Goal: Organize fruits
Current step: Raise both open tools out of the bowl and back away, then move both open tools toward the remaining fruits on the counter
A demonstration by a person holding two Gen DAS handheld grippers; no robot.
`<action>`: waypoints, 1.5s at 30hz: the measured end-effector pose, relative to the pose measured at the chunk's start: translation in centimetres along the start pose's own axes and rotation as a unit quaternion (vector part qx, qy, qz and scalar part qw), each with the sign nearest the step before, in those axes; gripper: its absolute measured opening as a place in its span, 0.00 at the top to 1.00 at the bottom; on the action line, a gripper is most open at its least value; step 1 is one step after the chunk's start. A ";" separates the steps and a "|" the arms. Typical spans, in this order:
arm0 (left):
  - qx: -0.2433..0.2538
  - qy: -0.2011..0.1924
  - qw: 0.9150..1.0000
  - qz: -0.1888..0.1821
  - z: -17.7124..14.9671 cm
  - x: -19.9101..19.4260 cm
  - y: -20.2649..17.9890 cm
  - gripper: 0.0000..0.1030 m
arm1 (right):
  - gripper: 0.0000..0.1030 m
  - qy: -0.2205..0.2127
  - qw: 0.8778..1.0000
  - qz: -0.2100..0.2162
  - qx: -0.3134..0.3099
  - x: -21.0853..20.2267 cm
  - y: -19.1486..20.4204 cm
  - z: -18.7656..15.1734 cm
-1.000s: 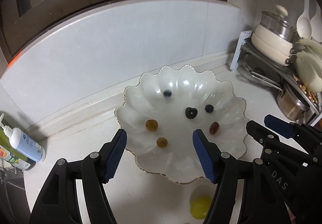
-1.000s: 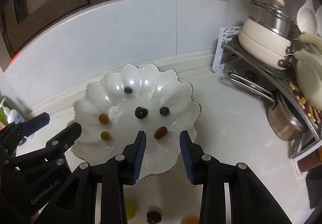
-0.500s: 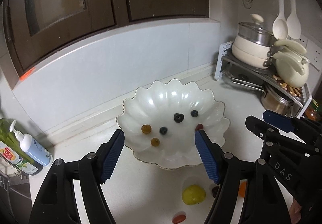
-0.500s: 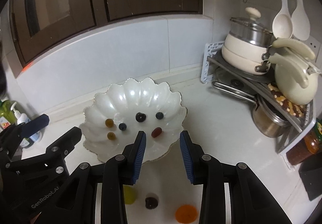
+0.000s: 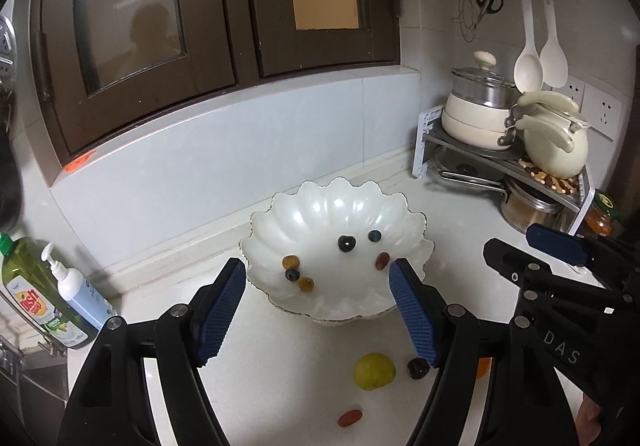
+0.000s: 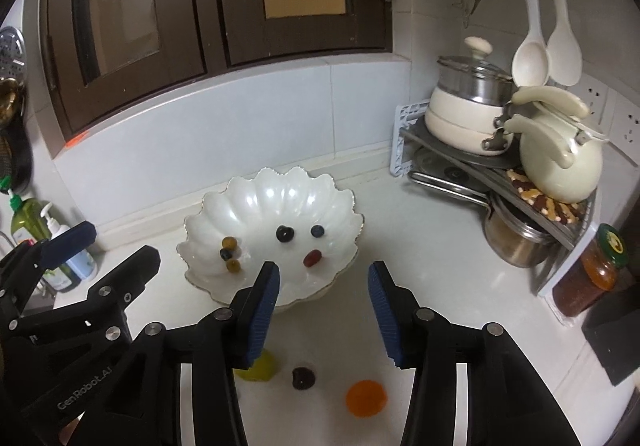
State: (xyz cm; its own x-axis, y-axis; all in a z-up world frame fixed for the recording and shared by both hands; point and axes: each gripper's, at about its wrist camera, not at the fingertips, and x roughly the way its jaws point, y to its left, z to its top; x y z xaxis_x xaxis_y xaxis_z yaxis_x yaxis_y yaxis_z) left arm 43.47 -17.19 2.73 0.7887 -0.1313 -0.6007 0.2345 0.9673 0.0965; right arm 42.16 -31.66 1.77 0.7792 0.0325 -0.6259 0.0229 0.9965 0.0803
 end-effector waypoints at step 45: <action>0.014 0.026 0.998 -0.047 -8.0 -0.9 -0.4 0.19 | 0.54 0.023 0.995 -0.048 0.083 -2.0 -1.7 -9.1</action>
State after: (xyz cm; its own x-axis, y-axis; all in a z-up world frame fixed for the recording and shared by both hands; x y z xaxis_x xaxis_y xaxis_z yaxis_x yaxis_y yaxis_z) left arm 38.06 -15.73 -3.14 0.7322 -0.2087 -0.6483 0.3218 0.9449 0.0593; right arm 34.89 -32.73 -4.16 0.7395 -0.0554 -0.6709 0.2018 0.9690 0.1425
